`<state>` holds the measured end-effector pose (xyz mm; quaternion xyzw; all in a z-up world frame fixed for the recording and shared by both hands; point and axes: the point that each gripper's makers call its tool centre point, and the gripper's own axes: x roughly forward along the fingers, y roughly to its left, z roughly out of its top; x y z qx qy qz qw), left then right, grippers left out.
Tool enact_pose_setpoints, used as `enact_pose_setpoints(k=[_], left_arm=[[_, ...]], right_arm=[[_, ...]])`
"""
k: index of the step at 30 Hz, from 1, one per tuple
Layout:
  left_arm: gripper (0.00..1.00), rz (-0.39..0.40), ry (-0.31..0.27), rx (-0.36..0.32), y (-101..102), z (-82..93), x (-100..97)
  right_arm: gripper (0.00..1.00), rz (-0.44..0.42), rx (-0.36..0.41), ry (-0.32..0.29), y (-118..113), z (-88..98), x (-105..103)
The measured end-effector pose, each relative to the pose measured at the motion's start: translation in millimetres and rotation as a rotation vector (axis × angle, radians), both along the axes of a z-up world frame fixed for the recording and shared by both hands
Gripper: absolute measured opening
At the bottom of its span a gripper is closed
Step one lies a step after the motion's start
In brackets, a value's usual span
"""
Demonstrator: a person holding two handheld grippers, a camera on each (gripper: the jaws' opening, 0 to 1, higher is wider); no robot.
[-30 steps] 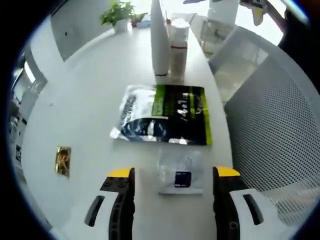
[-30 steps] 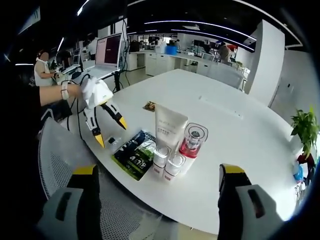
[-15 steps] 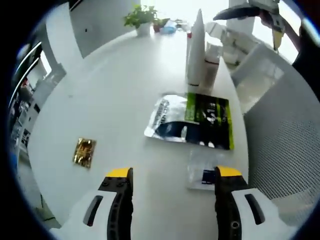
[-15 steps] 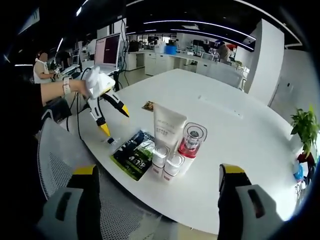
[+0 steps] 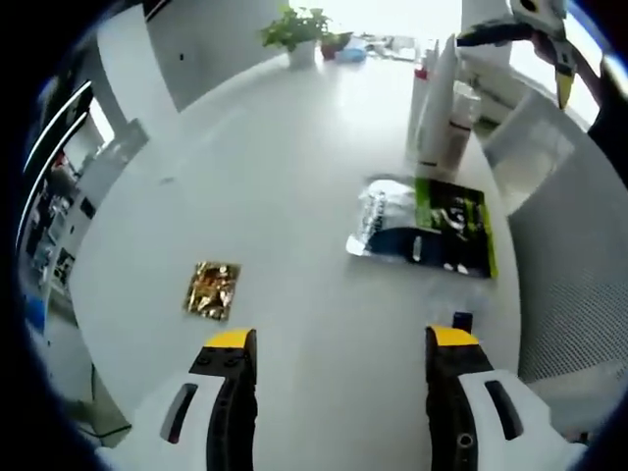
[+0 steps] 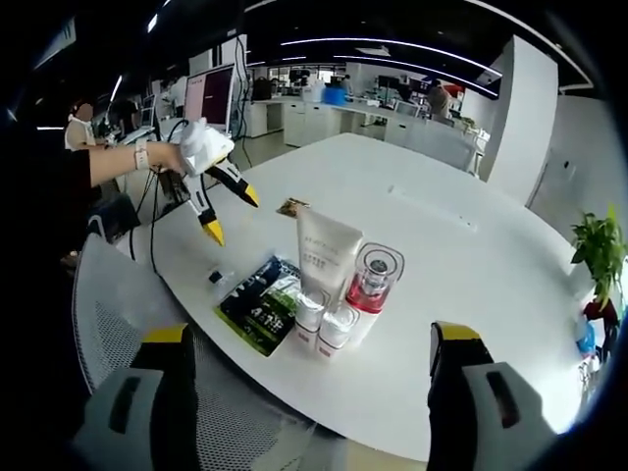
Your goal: Arrange the skincare products in the storage area until every visible bottle or jar stands upright without overlapping.
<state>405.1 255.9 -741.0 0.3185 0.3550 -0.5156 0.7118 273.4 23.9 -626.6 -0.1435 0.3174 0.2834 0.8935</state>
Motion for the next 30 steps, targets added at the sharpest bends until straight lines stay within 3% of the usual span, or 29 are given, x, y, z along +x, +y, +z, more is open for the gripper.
enact_pose_setpoints(k=[11, 18, 21, 25, 30], left_arm=[[0.66, 0.067, 0.000, -0.050, 5.0, 6.1, 31.4], [0.65, 0.089, -0.020, -0.025, 16.6, 6.8, 58.4], [0.65, 0.119, -0.006, -0.053, 17.7, 8.7, 69.0], [0.64, 0.119, -0.027, -0.012, 25.0, 5.7, 80.8], [0.62, 0.156, -0.023, -0.013, 31.1, 2.1, 95.5]], right_arm=[[0.99, -0.016, -0.008, 0.012, -2.6, -2.6, 3.0], [0.99, -0.040, -0.001, 0.012, -5.3, -1.8, 5.8], [0.99, -0.047, 0.004, 0.016, -5.9, -2.3, 6.4], [0.99, -0.053, -0.002, 0.021, -7.3, -3.2, 7.0], [0.99, -0.075, 0.002, 0.025, -10.4, -4.6, 11.0]])
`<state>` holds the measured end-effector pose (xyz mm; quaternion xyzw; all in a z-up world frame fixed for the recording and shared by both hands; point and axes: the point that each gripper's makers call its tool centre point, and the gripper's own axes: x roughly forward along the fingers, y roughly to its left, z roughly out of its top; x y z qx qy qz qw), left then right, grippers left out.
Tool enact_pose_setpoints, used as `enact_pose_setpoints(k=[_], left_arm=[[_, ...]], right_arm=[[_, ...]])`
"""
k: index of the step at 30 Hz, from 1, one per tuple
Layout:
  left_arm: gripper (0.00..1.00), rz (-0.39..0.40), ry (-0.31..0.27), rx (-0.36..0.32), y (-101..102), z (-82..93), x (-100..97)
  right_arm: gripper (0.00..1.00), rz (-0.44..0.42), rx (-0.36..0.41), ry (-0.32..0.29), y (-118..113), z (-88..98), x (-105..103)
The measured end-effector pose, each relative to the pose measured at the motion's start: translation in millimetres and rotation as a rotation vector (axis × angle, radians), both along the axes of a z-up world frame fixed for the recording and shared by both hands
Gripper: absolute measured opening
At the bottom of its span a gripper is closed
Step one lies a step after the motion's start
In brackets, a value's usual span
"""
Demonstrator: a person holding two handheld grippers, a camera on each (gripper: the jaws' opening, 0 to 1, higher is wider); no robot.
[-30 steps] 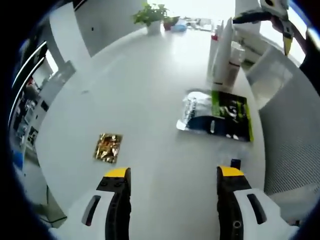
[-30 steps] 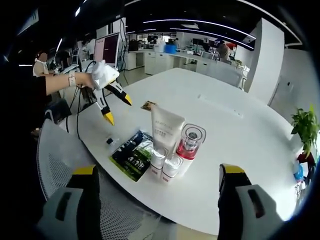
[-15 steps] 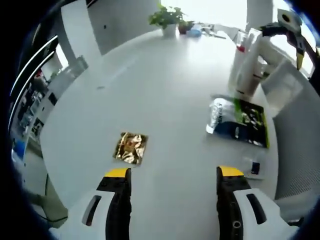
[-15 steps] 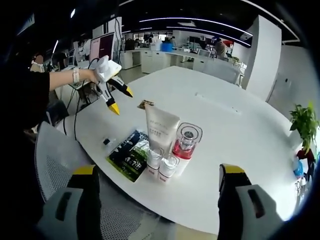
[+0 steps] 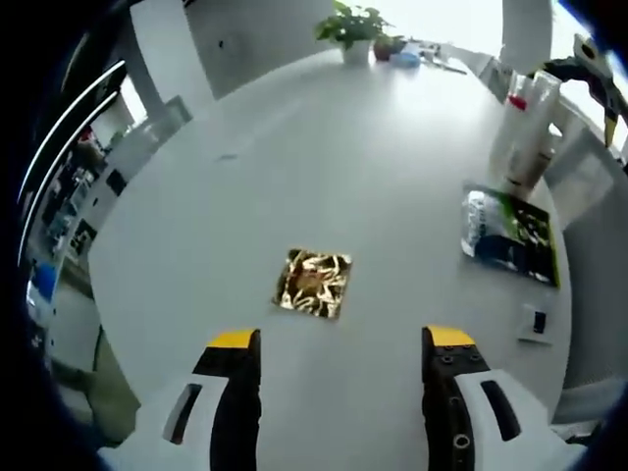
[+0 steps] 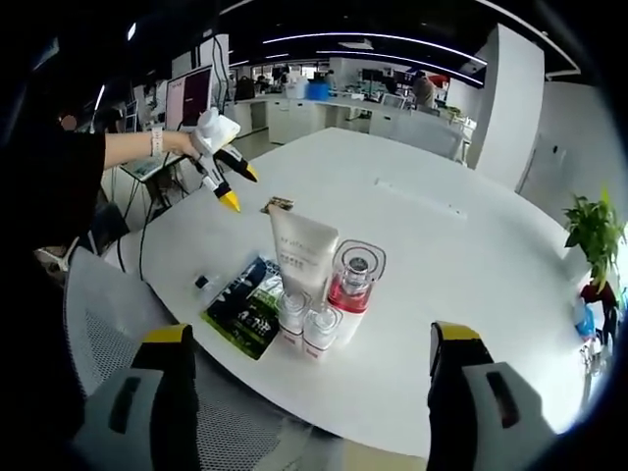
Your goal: Arrange the skincare products in the storage area until every visible bottle or jar stands upright without overlapping.
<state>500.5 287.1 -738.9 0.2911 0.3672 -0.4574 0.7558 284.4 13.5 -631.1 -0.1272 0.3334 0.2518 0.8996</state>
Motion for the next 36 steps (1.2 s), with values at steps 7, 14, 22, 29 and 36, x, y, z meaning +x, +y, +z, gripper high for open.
enact_pose_setpoints(k=[7, 14, 22, 29, 36], left_arm=[[0.59, 0.059, -0.010, 0.030, 8.7, -8.5, 17.9], [0.57, 0.101, -0.032, 0.037, 7.3, -14.7, 27.5], [0.54, 0.122, -0.047, 0.064, 5.6, -21.1, 29.8], [0.55, 0.112, -0.024, 0.085, 11.8, -28.3, 36.7], [0.54, 0.109, -0.029, 0.086, 12.5, -28.8, 50.4]], right_arm=[[0.99, -0.008, -0.005, 0.008, -0.3, -2.1, 1.9], [0.99, -0.021, 0.003, 0.024, -2.2, -6.5, 5.6], [0.99, -0.034, 0.002, 0.035, -4.3, -9.0, 8.4], [0.99, -0.038, 0.002, 0.048, -4.1, -12.5, 7.9], [0.99, -0.048, 0.003, 0.051, -6.7, -12.2, 6.6]])
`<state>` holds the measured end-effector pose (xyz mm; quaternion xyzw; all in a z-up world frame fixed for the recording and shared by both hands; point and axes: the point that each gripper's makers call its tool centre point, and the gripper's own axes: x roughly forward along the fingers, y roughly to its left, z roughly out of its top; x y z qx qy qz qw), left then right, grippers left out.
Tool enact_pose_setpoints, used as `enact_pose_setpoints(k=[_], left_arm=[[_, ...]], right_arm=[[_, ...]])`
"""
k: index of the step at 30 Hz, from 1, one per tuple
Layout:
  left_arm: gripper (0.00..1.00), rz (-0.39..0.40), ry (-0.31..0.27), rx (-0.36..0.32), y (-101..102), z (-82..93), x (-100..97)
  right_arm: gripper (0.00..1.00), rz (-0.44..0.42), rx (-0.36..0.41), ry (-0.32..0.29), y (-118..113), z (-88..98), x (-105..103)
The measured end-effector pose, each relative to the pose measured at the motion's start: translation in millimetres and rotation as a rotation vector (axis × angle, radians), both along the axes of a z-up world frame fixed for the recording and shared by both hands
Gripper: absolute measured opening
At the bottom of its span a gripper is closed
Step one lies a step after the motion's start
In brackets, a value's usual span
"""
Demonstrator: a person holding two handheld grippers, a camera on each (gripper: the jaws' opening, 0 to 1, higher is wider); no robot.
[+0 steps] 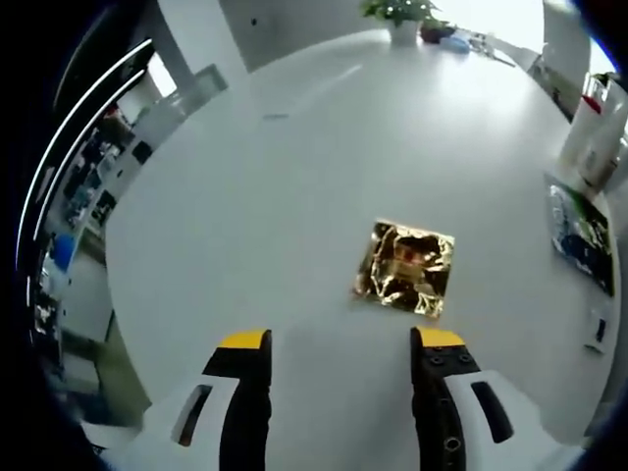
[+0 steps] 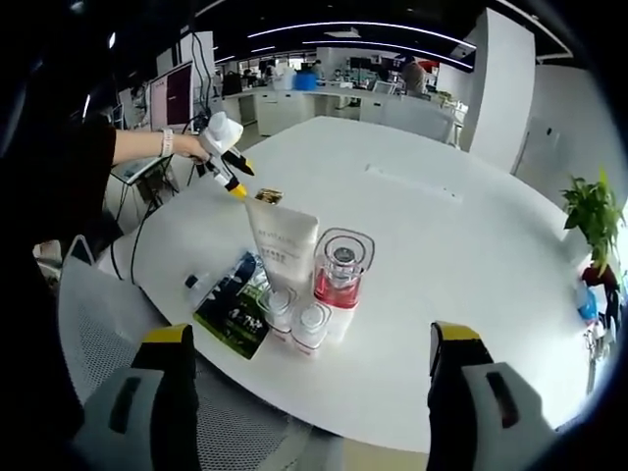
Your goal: Arrange the skincare products in the storage area until every visible bottle or jar stands upright without overlapping.
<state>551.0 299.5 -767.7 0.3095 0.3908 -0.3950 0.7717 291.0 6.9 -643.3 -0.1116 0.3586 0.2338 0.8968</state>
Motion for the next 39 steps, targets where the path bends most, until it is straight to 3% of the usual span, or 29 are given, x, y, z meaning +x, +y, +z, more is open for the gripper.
enact_pose_setpoints(k=[19, 28, 39], left_arm=[[0.51, -0.103, -0.001, -0.002, -41.8, -4.5, 12.2], [0.50, -0.090, 0.044, -0.022, -47.9, -10.7, 23.0], [0.49, -0.110, 0.103, 0.003, -57.7, -15.3, 29.1]], right_arm=[[0.99, -0.019, -0.001, 0.003, -5.8, -1.6, -0.7], [0.99, -0.019, -0.001, 0.005, -6.5, -3.5, 1.5], [0.99, -0.013, -0.002, 0.015, -5.3, -6.0, 3.1]])
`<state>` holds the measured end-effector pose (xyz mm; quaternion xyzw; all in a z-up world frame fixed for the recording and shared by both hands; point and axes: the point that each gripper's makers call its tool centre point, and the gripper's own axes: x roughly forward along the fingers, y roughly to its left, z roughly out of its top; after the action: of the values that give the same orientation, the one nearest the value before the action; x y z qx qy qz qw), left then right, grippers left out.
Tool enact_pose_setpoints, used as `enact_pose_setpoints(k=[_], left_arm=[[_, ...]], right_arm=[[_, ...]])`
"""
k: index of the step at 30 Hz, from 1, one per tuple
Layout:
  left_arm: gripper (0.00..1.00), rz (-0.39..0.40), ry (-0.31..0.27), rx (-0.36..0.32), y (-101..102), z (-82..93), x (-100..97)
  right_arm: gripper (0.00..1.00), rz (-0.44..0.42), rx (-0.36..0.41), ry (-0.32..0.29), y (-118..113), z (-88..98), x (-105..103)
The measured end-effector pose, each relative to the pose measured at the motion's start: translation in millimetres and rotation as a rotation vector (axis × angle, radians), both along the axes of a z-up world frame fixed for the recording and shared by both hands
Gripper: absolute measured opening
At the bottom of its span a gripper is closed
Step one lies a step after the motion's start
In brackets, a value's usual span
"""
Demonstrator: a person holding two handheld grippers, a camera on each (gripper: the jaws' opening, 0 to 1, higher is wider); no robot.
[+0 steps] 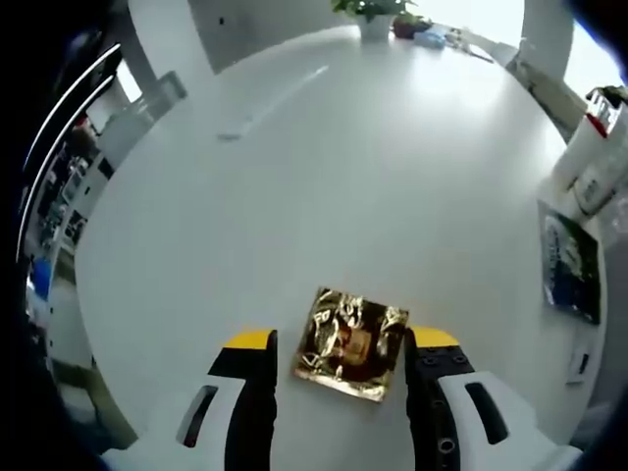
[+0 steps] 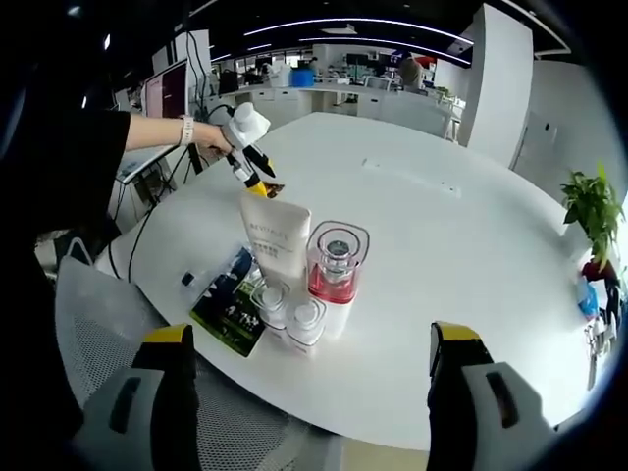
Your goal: Arrange the skincare products in the storage area until every visible bottle or jar stands upright without overlapping.
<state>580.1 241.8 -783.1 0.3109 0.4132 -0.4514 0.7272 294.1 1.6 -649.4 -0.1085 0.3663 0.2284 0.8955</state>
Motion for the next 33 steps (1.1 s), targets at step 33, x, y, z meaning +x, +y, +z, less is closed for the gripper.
enact_pose_setpoints(k=[33], left_arm=[[0.39, -0.179, 0.122, 0.124, -10.2, -7.0, -6.0]], right_arm=[[0.99, -0.003, -0.005, 0.019, -0.7, -2.8, -2.9]])
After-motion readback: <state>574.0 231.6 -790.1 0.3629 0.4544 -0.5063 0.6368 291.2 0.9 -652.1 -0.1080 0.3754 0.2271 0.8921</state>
